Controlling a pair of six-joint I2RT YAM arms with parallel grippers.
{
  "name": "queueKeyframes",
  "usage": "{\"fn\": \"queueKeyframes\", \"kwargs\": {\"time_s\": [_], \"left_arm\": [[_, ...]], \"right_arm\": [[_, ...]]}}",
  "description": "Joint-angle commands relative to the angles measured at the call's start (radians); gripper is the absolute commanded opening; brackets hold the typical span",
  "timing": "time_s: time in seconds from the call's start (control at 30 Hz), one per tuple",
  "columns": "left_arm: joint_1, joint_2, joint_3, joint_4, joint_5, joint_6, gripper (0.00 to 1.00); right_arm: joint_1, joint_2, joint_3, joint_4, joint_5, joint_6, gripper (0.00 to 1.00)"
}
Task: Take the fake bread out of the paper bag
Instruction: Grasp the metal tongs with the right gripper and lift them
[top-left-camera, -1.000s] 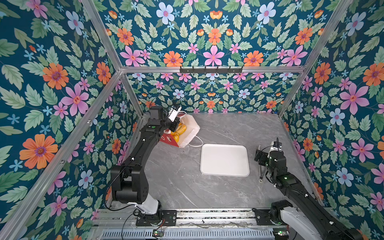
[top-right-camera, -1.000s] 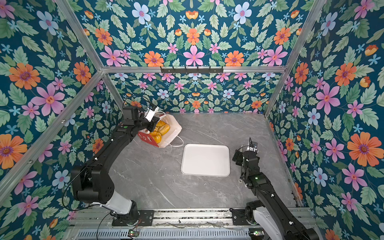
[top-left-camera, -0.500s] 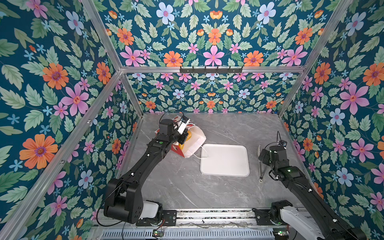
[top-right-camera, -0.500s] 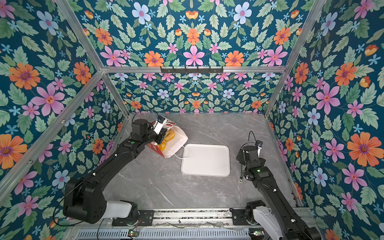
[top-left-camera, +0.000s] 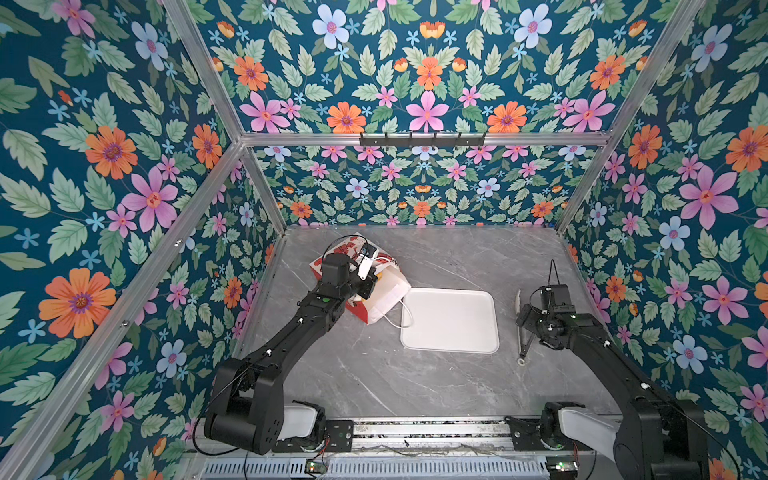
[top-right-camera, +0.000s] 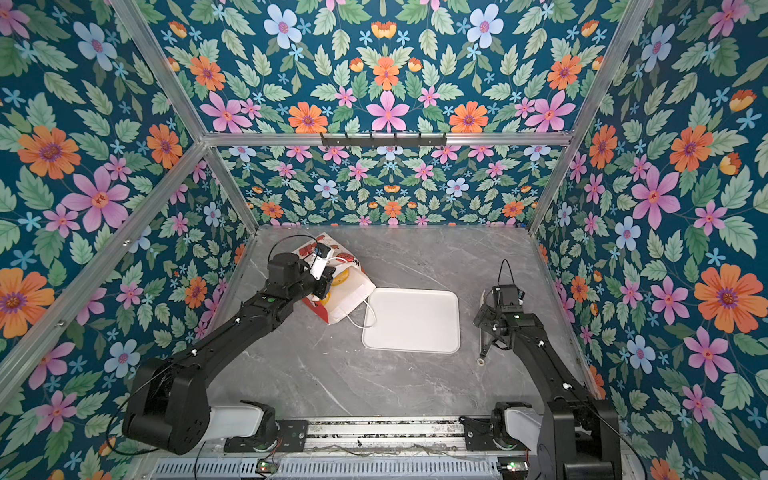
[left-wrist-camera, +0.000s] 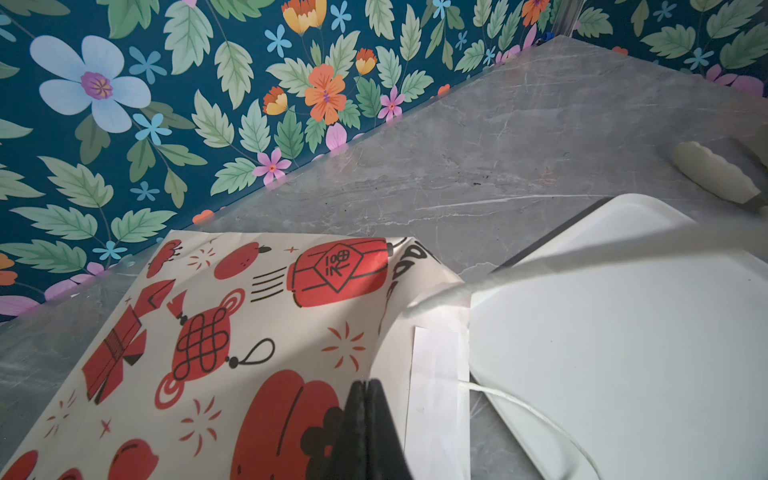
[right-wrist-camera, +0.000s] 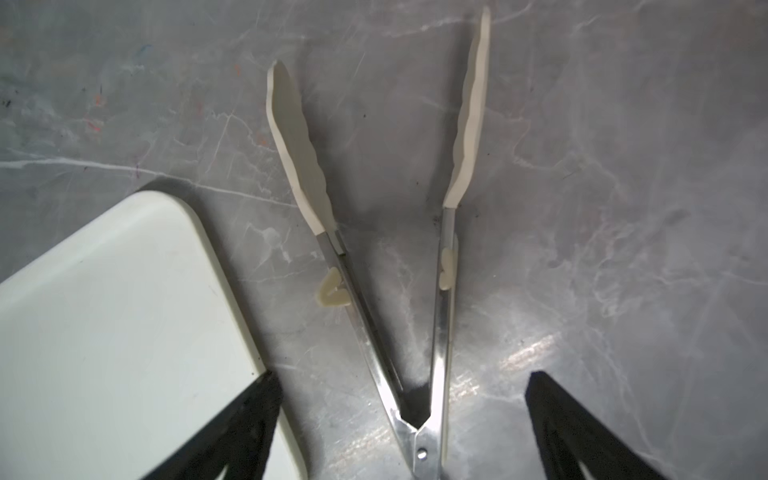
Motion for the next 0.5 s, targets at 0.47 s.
{"fn": "queueKeyframes", "kwargs": {"time_s": [0.47], "left_arm": [[0.003, 0.004, -0.028, 0.099, -0.038, 0.007, 0.0]], "right_arm": [[0.002, 0.237, 0.136, -0.154, -0.064, -0.085, 0.83]]}}
